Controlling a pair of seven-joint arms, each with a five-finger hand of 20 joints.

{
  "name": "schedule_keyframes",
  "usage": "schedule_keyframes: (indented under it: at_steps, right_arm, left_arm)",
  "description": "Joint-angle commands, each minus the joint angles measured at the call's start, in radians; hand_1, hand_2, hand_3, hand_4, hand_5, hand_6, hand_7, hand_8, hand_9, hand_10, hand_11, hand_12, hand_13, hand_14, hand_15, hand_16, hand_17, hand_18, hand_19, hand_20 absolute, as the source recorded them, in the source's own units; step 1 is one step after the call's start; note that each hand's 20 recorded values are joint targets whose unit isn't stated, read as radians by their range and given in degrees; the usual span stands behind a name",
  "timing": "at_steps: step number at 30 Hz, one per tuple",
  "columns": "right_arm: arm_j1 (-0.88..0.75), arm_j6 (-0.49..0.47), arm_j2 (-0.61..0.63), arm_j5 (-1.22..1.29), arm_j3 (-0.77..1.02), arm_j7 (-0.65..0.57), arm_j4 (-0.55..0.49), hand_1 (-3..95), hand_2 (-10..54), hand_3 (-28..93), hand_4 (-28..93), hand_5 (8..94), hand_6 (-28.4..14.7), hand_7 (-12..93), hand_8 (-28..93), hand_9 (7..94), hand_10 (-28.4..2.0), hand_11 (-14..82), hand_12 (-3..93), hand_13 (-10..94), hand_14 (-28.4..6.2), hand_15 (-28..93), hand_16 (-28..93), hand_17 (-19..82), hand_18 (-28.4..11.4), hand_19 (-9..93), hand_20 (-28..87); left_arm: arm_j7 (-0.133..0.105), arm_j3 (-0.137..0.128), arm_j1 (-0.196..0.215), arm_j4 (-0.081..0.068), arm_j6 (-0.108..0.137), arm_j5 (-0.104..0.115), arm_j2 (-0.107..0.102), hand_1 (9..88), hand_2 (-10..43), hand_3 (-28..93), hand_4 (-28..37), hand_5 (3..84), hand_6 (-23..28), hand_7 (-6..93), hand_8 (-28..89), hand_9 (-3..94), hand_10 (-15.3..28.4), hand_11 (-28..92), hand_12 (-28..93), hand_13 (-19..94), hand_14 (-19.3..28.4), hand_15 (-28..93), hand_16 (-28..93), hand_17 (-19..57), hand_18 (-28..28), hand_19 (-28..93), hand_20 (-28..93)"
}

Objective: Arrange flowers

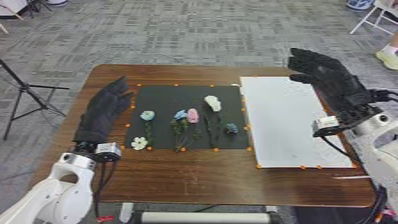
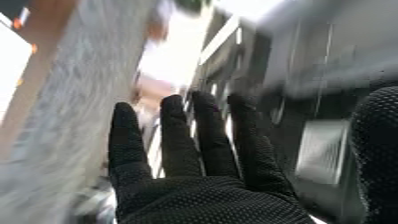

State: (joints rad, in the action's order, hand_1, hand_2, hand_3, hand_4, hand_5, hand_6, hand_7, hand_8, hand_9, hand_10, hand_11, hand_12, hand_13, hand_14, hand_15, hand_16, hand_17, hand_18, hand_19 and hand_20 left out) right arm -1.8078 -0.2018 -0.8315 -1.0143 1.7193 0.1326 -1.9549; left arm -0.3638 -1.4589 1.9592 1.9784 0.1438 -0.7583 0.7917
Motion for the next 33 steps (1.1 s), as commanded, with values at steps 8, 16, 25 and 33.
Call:
schedule_keyframes:
  at_steps: [8, 16, 25, 33]
  right_arm:
    - [-0.211, 0.016, -0.096, 0.156, 0.027, 0.011, -0.079, 11.5, -1.0, 77, -23, 27.1, -4.5, 5, -5, 24.4, -11.5, -1.2, 20.5, 15, -11.0, -10, 35, -5, -20.5, 25, 13]
    - [-0.253, 0.09, -0.135, 0.202, -0.027, 0.017, -0.107, 11.1, -1.7, 77, -22, 28.7, -5.2, 6, -5, 25.4, -11.9, -0.6, 21.1, 16, -11.5, -9, 36, -7, -20.8, 26, 10]
    - [-0.23, 0.109, -0.121, 0.149, -0.036, 0.04, -0.112, 10.1, -0.9, 76, -23, 31.0, -5.9, 3, -6, 26.4, -8.2, -1.0, 18.8, 15, -6.4, -13, 35, -11, -16.8, 24, 8]
    - [-0.275, 0.166, -0.076, 0.184, -0.019, 0.05, -0.142, 10.3, -1.5, 77, -23, 29.8, -4.6, 4, -6, 25.0, -8.2, -0.5, 17.2, 15, -10.3, -14, 36, -12, -18.4, 26, 8]
  left_arm:
    - [0.044, -0.035, 0.139, 0.07, -0.013, -0.09, 0.123, 29.3, -6.3, 62, -27.1, 22.5, 1.8, 15.9, -8, 15.9, 9.5, 13, 19, 12, 12.4, 16, 6, -12.2, 21.2, 34, 9]
    - [0.041, -0.046, 0.129, 0.061, -0.053, -0.105, 0.157, 30.5, -6.9, 60, -28.2, 21.4, 1.6, 15.2, -7, 14.3, 8.9, 11, 20, 11, 12.2, 13, 7, -12.5, 22.4, 35, 8]
    - [-0.003, -0.018, 0.107, 0.079, 0.008, -0.096, 0.119, 29.9, -7.0, 54, -28.3, 18.7, 2.2, 14.9, -6, 11.1, 8.7, 6, 25, 7, 13.9, 9, 7, -12.7, 26.6, 39, 6]
    - [-0.059, 0.029, 0.1, 0.059, 0.088, -0.075, 0.126, 27.2, -9.0, 64, -28.1, 21.2, 2.2, 14.8, -7, 14.2, 9.5, 7, 24, 9, 11.3, 9, 9, -10.7, 14.7, 31, 7]
